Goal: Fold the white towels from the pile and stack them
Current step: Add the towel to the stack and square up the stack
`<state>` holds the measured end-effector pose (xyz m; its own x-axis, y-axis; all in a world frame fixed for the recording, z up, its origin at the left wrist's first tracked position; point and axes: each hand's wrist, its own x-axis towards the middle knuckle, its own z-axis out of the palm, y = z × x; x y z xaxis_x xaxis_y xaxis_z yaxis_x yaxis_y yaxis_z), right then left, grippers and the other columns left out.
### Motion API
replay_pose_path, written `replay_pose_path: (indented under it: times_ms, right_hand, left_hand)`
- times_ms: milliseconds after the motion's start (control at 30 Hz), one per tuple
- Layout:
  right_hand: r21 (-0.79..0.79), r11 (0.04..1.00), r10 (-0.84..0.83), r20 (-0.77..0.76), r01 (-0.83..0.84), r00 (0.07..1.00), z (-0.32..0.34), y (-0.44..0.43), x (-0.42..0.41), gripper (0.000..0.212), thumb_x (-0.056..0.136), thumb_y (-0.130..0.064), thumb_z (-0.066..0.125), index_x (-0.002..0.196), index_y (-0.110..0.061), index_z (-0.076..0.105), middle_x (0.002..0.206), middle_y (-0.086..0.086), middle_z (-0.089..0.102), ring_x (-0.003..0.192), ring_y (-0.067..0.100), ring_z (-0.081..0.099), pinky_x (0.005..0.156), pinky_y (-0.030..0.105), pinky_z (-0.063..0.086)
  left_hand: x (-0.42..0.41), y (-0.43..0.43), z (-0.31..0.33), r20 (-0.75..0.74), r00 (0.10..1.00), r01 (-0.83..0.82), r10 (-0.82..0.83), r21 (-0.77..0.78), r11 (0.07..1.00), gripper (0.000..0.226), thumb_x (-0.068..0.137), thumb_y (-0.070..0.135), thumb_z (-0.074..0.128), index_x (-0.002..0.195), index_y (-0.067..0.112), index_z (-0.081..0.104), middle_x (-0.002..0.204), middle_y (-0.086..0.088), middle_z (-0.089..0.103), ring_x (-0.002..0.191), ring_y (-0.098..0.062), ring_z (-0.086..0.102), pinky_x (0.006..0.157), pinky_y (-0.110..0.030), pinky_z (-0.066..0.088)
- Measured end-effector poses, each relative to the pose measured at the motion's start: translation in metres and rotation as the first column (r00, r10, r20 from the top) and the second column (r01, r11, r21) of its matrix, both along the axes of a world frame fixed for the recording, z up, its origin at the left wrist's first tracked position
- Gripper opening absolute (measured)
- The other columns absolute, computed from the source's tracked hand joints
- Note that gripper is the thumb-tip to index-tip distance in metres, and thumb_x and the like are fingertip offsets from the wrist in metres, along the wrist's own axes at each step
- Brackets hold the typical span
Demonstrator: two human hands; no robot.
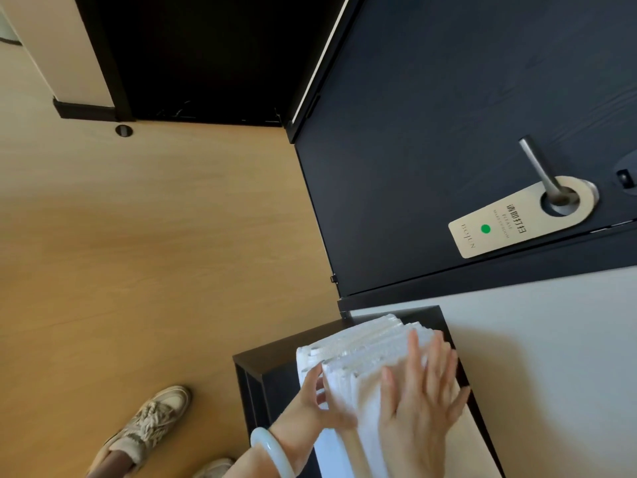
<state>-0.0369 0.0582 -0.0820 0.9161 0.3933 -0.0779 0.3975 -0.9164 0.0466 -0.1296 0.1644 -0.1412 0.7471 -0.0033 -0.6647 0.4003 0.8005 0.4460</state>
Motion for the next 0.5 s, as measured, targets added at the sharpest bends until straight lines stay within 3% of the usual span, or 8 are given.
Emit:
replay_pose_path:
  times_ms: [100,167,267,367,433,500]
  right_hand:
    - [-0.035,0.999,0.012,0.009,-0.011,1.0,-0.007,0.002,-0.012,0.064,0.087,-0.046,0.033,0.145,-0.022,0.046,0.154,0.013,0.039,0.138,0.045,0.038,0.097,0.076,0.031]
    - [-0.043,0.999,0.018,0.037,-0.017,0.999,-0.012,-0.008,-0.008,0.065,0.084,-0.044,0.036,0.143,-0.021,0.049,0.153,0.014,0.04,0.135,0.046,0.042,0.094,0.075,0.033]
    - [-0.028,0.999,0.027,0.03,-0.026,0.999,-0.011,-0.013,-0.004,0.066,0.084,-0.045,0.035,0.145,-0.022,0.046,0.153,0.013,0.04,0.135,0.045,0.043,0.094,0.074,0.034]
    - [0.096,0.994,-0.051,0.064,0.045,0.997,-0.013,-0.012,-0.007,0.07,0.087,-0.05,0.031,0.15,-0.021,0.04,0.158,0.003,0.032,0.144,0.031,0.034,0.107,0.067,0.027]
    - [0.21,0.968,-0.165,0.103,0.14,0.981,-0.014,-0.016,-0.003,0.071,0.092,-0.054,0.026,0.152,-0.019,0.037,0.16,0.002,0.029,0.145,0.028,0.032,0.111,0.061,0.024]
    - [0.297,0.925,-0.272,0.083,0.237,0.959,-0.015,-0.023,0.004,0.084,0.093,-0.069,0.014,0.153,-0.013,0.033,0.16,0.008,0.029,0.143,0.033,0.036,0.11,0.066,0.025]
  left_hand:
    - [-0.003,0.008,-0.014,-0.151,0.966,-0.197,0.209,0.09,0.976,0.049,0.082,-0.005,0.061,0.126,0.016,0.058,0.135,-0.014,0.054,0.123,-0.03,0.052,0.101,-0.041,0.047]
    - [0.005,0.014,-0.017,-0.184,0.965,-0.139,0.187,0.244,0.96,0.031,0.095,0.006,0.056,0.121,0.02,0.064,0.135,-0.004,0.056,0.13,-0.021,0.047,0.113,-0.035,0.035]
    - [0.032,0.024,-0.004,-0.091,0.995,0.08,-0.049,0.375,0.923,0.026,0.102,0.028,0.048,0.121,0.025,0.066,0.13,0.011,0.06,0.125,-0.008,0.051,0.103,-0.013,0.034]
    - [0.057,0.021,0.006,-0.027,0.949,0.287,-0.314,0.482,0.828,0.048,0.101,0.049,0.043,0.143,0.026,0.049,0.146,0.009,0.047,0.134,-0.008,0.042,0.115,-0.02,0.021]
    - [0.067,0.011,0.009,-0.016,0.826,0.452,-0.563,0.615,0.646,0.055,0.104,0.052,0.027,0.152,0.027,0.031,0.159,0.007,0.028,0.147,-0.013,0.022,0.118,-0.027,0.009]
    - [0.079,0.002,0.017,-0.095,0.718,0.551,-0.689,0.683,0.48,0.057,0.105,0.05,0.018,0.157,0.026,0.016,0.164,0.007,0.012,0.15,-0.012,0.008,0.12,-0.031,0.001]
